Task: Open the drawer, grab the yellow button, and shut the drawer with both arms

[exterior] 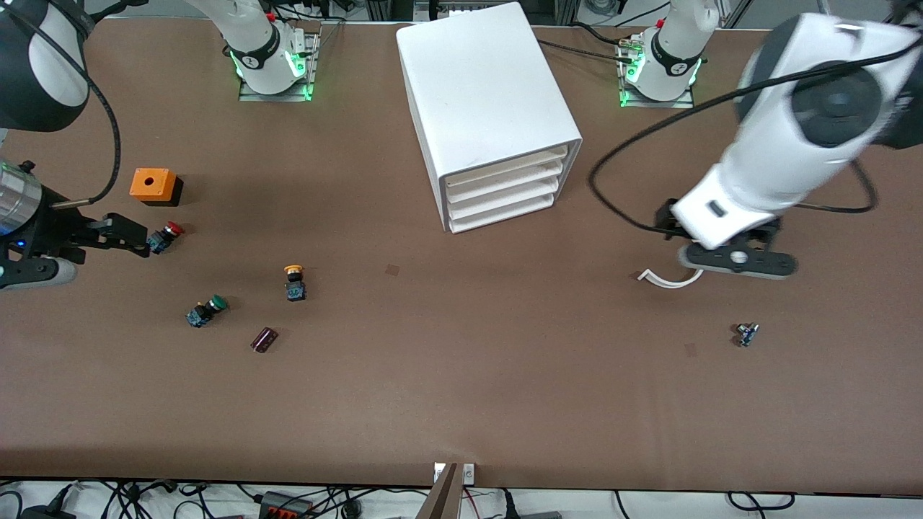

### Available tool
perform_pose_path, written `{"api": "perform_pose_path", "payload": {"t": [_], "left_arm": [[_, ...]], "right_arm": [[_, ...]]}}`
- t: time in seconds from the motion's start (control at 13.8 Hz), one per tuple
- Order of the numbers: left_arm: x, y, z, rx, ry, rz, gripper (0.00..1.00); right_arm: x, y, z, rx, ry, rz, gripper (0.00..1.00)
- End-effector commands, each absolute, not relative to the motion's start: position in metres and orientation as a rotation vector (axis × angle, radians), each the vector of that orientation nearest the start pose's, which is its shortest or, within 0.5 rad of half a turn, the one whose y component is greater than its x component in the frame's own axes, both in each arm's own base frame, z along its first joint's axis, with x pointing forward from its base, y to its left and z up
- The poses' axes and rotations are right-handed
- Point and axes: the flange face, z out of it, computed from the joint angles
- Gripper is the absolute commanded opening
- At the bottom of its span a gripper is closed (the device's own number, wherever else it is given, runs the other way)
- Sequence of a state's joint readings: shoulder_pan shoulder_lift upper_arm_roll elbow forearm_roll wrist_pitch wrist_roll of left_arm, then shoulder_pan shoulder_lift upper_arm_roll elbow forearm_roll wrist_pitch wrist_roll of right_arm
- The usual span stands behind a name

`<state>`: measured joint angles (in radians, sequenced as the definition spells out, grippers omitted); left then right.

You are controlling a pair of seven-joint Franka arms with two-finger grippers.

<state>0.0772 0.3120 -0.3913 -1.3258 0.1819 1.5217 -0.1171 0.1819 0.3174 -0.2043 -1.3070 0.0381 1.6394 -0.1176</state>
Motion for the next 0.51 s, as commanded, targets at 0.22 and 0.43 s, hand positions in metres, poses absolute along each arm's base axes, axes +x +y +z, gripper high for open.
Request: {"api": "perform_pose_path", "payload": {"t": [0.22, 0.43], "left_arm": [[0.582, -0.047, 0.593, -3.162, 0.299, 0.094, 1.00], [0.571, -0.021, 0.596, -3.167, 0.203, -0.199, 1.00]], "right_arm": [[0.633, -0.051, 0.607, -3.116, -0.024, -0.105, 1.00], [0.621, -0.052, 0.617, -3.116, 0.112, -0.081, 1.00]]}}
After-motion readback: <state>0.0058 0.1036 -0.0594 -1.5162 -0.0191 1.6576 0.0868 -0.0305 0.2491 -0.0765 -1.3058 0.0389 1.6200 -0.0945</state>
